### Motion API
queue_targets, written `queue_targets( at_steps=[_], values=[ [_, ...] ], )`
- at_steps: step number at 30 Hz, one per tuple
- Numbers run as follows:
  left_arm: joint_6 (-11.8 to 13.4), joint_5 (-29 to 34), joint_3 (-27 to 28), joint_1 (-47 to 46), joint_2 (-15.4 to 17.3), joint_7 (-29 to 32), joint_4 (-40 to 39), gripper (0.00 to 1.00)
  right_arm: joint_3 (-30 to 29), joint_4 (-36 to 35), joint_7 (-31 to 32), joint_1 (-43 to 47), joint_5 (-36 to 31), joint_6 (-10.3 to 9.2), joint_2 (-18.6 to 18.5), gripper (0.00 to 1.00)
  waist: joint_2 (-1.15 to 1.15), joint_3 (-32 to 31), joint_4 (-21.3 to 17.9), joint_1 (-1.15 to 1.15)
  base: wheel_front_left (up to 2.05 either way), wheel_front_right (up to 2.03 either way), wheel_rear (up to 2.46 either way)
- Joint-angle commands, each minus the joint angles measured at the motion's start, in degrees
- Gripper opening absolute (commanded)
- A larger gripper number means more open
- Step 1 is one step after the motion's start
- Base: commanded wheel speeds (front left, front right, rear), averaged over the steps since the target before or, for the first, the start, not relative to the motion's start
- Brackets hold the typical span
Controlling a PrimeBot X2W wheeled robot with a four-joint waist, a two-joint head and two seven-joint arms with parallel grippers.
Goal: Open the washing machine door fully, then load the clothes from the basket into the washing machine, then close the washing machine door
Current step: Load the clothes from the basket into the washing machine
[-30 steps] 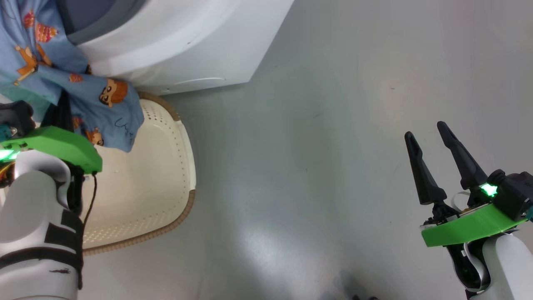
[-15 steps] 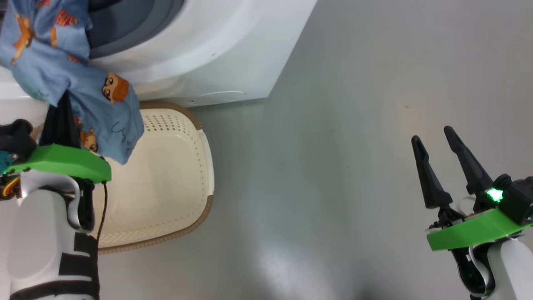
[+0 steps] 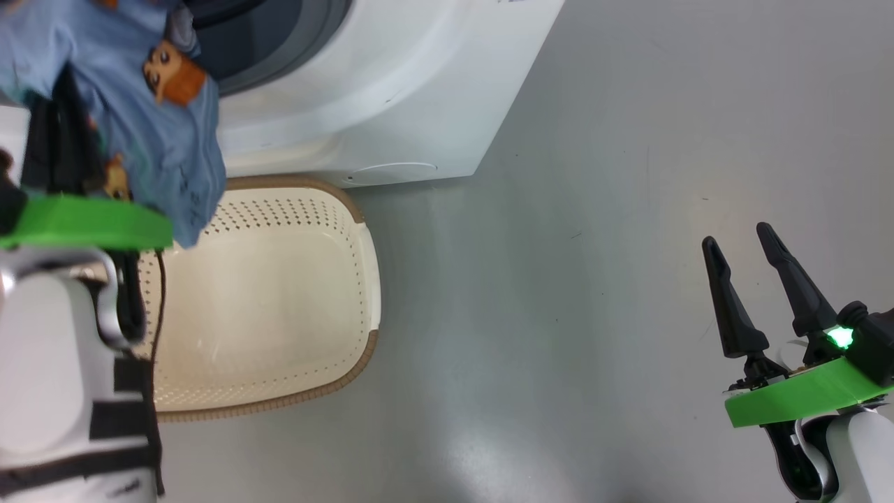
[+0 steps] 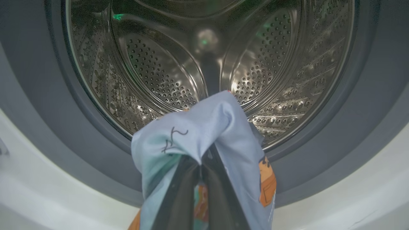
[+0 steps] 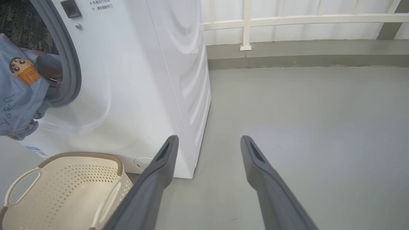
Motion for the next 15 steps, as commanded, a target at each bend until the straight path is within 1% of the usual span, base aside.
queue_targets(
  at_steps=[1, 5, 11, 15],
  values=[
    [-0.4, 0.9, 0.8, -2.1, 2.1, -0.4, -1.1, 0.0, 1.0, -1.3, -0.3, 1.7, -0.1, 0.16, -0.7, 1.0, 0.0, 0.1, -0.1, 0.0, 0.0, 0.0, 0.0],
    [-0.7, 1.6, -0.1, -7.7, 3.7, -0.4, 4.1, 0.0, 1.3, -1.3, -0.3, 1.6, 0.0, 0.16, -0.5, 1.0, 0.0, 0.4, -0.5, 0.0, 0.0, 0.0, 0.0],
    [-1.1, 1.9, -0.7, -18.4, 7.0, -0.4, 18.0, 0.0, 1.8, -1.1, -0.3, 1.0, 0.3, 0.16, 0.1, 1.0, 0.0, 1.4, -2.3, 0.0, 0.0, 0.0, 0.0],
    [-0.8, 3.5, -2.2, -26.0, 9.5, -0.4, 27.3, 0.0, 2.3, -1.0, -0.3, 0.5, 0.5, 0.16, 0.4, 1.0, 0.0, 2.3, -3.7, 0.0, 0.0, 0.0, 0.0]
  ],
)
